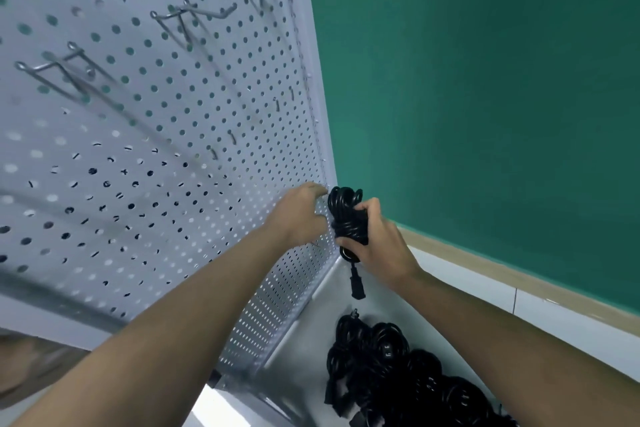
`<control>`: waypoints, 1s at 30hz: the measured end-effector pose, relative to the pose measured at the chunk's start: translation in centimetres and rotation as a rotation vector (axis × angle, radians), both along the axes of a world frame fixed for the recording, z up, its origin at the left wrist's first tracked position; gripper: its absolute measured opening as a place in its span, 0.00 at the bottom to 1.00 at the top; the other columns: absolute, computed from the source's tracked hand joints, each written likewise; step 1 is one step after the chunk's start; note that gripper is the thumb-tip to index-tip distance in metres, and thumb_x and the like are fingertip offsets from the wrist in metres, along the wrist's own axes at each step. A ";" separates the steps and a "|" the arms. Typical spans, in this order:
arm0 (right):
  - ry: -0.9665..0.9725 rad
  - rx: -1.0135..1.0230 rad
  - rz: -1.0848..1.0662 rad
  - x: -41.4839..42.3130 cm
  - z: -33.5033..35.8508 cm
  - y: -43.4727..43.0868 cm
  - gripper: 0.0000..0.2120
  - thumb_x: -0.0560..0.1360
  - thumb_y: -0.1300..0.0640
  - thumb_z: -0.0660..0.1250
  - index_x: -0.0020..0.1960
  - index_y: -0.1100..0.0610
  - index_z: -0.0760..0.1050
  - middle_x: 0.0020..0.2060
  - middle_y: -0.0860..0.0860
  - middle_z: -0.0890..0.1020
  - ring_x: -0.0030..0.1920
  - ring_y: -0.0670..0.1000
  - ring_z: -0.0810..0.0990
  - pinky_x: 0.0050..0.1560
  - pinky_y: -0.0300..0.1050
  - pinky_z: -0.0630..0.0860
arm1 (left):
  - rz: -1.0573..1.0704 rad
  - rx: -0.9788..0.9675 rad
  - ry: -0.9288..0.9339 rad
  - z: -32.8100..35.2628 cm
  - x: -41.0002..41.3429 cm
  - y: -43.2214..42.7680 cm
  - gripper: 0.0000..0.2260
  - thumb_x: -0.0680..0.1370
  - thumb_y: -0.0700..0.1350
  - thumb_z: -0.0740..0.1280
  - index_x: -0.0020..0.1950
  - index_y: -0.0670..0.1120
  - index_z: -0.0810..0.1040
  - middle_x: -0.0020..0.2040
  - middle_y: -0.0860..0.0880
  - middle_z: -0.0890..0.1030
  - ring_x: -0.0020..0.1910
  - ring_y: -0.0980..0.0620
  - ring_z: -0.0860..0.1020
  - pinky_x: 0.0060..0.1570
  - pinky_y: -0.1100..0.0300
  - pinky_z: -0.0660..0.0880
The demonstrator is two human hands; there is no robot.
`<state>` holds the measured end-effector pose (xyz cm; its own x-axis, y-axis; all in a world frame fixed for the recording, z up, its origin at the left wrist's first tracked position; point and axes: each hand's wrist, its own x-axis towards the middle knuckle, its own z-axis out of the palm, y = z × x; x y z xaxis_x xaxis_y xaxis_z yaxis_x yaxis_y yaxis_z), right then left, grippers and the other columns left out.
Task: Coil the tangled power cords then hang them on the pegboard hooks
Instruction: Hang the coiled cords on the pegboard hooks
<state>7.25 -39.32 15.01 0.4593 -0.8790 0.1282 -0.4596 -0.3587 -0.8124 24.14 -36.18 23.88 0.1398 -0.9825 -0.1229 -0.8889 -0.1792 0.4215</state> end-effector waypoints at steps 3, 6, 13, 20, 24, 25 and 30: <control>-0.030 0.035 -0.007 0.1 -0.5 -0.4 0.25 0.75 0.53 0.77 0.57 0.45 0.60 0.53 0.48 0.82 0.52 0.51 0.82 0.49 0.52 0.81 | 0.013 -0.009 0.021 -0.1 0.2 -0.3 0.29 0.75 0.34 0.66 0.76 0.41 0.71 0.75 0.44 0.73 0.75 0.45 0.70 0.76 0.53 0.65; -0.056 0.097 0.006 0.1 -1.2 -0.4 0.24 0.76 0.52 0.76 0.59 0.48 0.61 0.55 0.48 0.82 0.53 0.50 0.81 0.51 0.49 0.79 | 0.008 -0.002 0.007 -0.1 0.2 -0.4 0.29 0.75 0.33 0.65 0.78 0.41 0.69 0.76 0.44 0.72 0.76 0.46 0.68 0.76 0.55 0.62; -0.117 0.177 -0.048 1.3 -2.3 -0.5 0.15 0.80 0.56 0.71 0.52 0.49 0.64 0.52 0.50 0.81 0.53 0.53 0.82 0.54 0.55 0.80 | -0.030 0.041 0.031 -0.9 0.2 0.1 0.34 0.77 0.35 0.67 0.82 0.44 0.61 0.81 0.46 0.64 0.80 0.46 0.62 0.79 0.50 0.59; -0.117 0.253 -0.092 -0.7 -1.5 -0.1 0.22 0.75 0.57 0.77 0.63 0.55 0.69 0.62 0.50 0.79 0.61 0.48 0.77 0.63 0.47 0.74 | -0.070 -0.240 -0.050 -0.8 -1.7 2.2 0.25 0.78 0.34 0.67 0.76 0.42 0.71 0.73 0.47 0.71 0.70 0.48 0.71 0.71 0.52 0.71; 0.267 0.193 0.014 -5.9 -2.7 0.9 0.16 0.77 0.56 0.74 0.59 0.51 0.70 0.60 0.51 0.78 0.61 0.53 0.77 0.61 0.49 0.75 | -0.283 -0.511 -0.038 -2.5 -3.9 3.8 0.13 0.77 0.32 0.65 0.59 0.40 0.82 0.57 0.47 0.80 0.55 0.49 0.77 0.53 0.54 0.79; 0.366 0.185 0.045 -7.3 -3.0 1.6 0.15 0.77 0.56 0.73 0.58 0.50 0.70 0.60 0.52 0.79 0.60 0.55 0.78 0.60 0.49 0.76 | -0.349 -0.520 -0.024 -3.2 -4.8 4.3 0.12 0.76 0.32 0.65 0.56 0.41 0.82 0.54 0.47 0.80 0.51 0.51 0.77 0.49 0.55 0.79; 0.666 0.260 0.087 -12.5 -5.5 6.7 0.18 0.77 0.52 0.72 0.65 0.53 0.74 0.62 0.54 0.79 0.62 0.56 0.78 0.62 0.50 0.75 | -0.394 -0.119 0.133 -9.0 -9.2 7.7 0.10 0.76 0.41 0.67 0.54 0.45 0.84 0.50 0.49 0.83 0.43 0.52 0.78 0.50 0.52 0.80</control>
